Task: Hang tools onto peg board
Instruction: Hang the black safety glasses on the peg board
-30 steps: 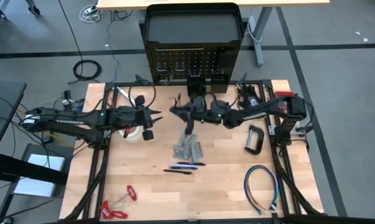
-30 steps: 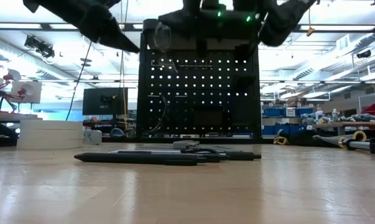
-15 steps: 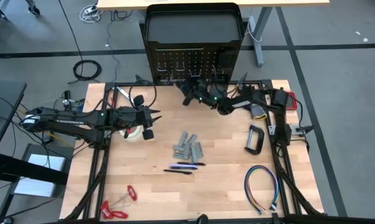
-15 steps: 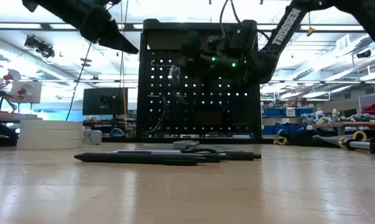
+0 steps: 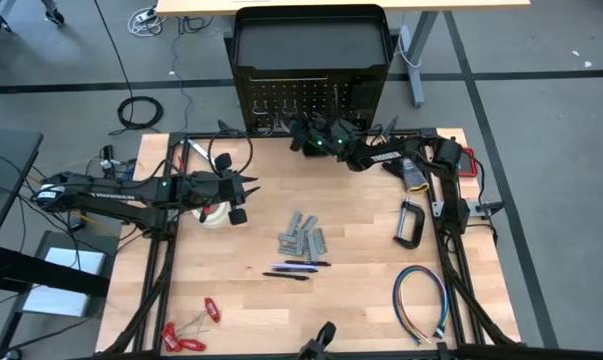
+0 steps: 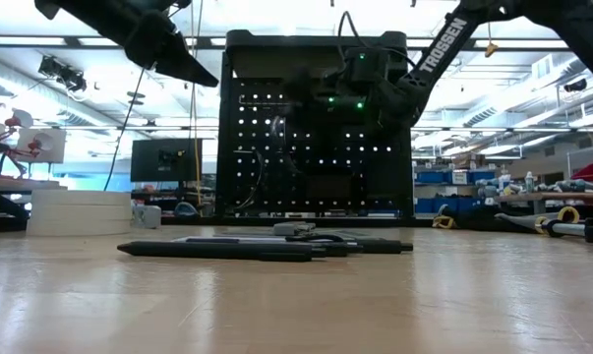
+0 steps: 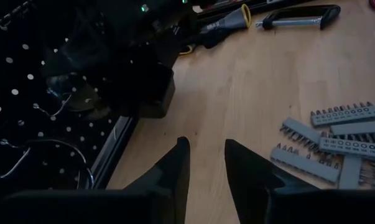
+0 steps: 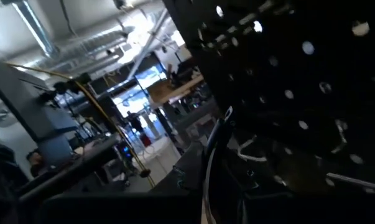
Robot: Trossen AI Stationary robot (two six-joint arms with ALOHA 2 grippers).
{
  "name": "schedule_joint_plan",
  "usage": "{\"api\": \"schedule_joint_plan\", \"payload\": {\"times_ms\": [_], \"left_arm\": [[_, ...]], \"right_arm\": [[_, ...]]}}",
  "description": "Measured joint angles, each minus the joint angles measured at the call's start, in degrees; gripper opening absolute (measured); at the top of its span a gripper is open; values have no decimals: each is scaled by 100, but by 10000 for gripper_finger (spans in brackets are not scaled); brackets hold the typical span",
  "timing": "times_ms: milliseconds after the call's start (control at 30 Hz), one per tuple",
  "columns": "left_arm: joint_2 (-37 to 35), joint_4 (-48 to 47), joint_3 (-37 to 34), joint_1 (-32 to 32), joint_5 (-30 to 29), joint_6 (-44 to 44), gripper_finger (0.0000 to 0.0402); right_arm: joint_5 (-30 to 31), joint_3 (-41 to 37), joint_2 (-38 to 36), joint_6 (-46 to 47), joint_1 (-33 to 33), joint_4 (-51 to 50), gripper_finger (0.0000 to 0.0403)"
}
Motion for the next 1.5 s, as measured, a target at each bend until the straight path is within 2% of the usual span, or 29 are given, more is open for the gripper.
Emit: {"api": "schedule_joint_plan", "payload": {"times_ms": [200, 500, 733, 1033, 1233, 1500], "left_arm": [[0, -20, 0, 1, 2, 7, 106], [0, 80, 0, 1, 7, 24, 106], [0, 379, 0, 1, 18, 54, 106], [0, 438, 0, -1, -9, 157, 106], [0, 440, 0, -1, -104, 160, 106], [0, 470, 0, -1, -116, 157, 106]], "right_arm": [[-82, 15, 0, 0, -175, -57, 30], [-621, 20, 0, 14, -357, -280, 30], [-1127, 505, 275, 1, -362, -585, 30], [-1104, 734, 497, 372, -487, -714, 31], [-1104, 734, 483, 1196, -671, -668, 33], [-1027, 734, 483, 1353, -715, -675, 44]]}}
